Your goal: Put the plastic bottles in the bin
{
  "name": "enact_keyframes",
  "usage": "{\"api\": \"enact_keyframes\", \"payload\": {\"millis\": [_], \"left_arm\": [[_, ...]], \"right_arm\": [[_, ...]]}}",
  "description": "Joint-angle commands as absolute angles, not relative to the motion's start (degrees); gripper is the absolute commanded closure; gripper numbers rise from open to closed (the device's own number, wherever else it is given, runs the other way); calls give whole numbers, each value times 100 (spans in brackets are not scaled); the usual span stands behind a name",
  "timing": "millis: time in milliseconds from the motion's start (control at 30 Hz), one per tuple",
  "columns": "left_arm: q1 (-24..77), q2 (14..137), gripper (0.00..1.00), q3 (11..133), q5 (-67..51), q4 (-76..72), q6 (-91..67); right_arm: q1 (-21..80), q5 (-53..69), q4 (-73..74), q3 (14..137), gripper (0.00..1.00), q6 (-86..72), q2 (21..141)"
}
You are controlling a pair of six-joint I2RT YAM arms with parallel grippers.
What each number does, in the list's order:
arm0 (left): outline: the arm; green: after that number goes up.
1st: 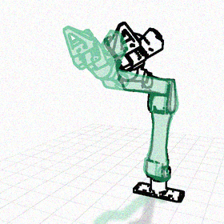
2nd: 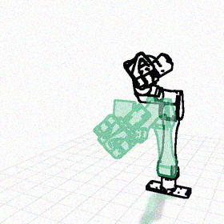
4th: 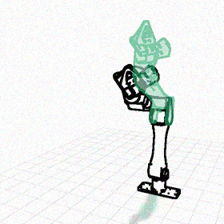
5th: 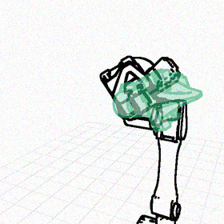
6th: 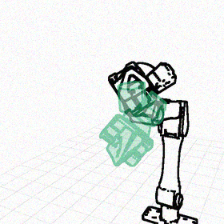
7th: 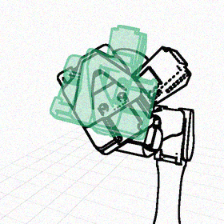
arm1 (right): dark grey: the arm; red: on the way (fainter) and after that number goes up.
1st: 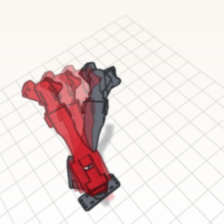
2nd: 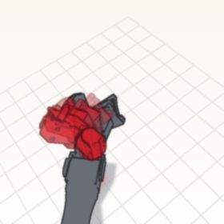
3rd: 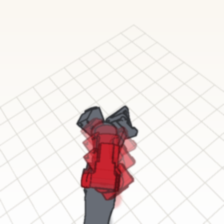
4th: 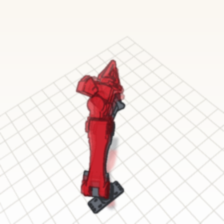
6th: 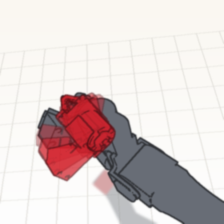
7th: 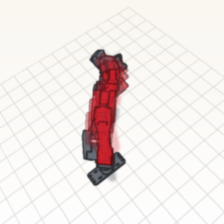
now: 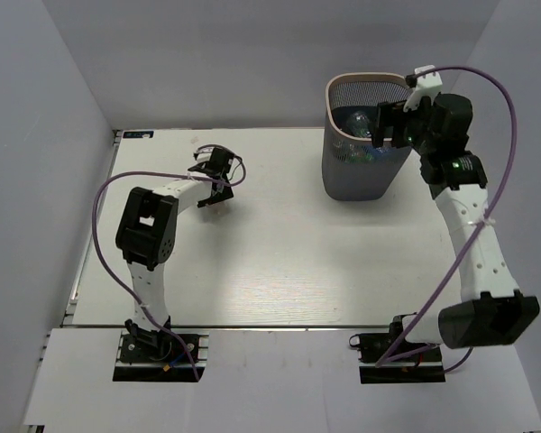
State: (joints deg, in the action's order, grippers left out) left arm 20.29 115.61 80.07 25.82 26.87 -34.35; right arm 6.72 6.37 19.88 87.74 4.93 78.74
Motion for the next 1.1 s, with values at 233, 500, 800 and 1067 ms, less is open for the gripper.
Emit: {"api": "enact_keyframes", "payload": {"millis": [233, 500, 800, 1067], "left_arm": [[2249, 9900, 81, 7744, 1172, 1487, -3067], [2619, 9842, 93, 8638, -1507, -780, -3435], [3234, 11643, 88, 11920, -2373, -1714, -4367], [3568, 13377, 69, 13888, -2260, -1897, -5264]], "right_arm": [[413, 3138, 2099, 6735, 72, 1743, 5979], [483, 5001, 4421, 5002, 100, 4728, 5299], [475, 4324, 4149, 4175, 100, 4615, 5440], [483, 4131, 3894, 4017, 95, 4430, 5511]]}}
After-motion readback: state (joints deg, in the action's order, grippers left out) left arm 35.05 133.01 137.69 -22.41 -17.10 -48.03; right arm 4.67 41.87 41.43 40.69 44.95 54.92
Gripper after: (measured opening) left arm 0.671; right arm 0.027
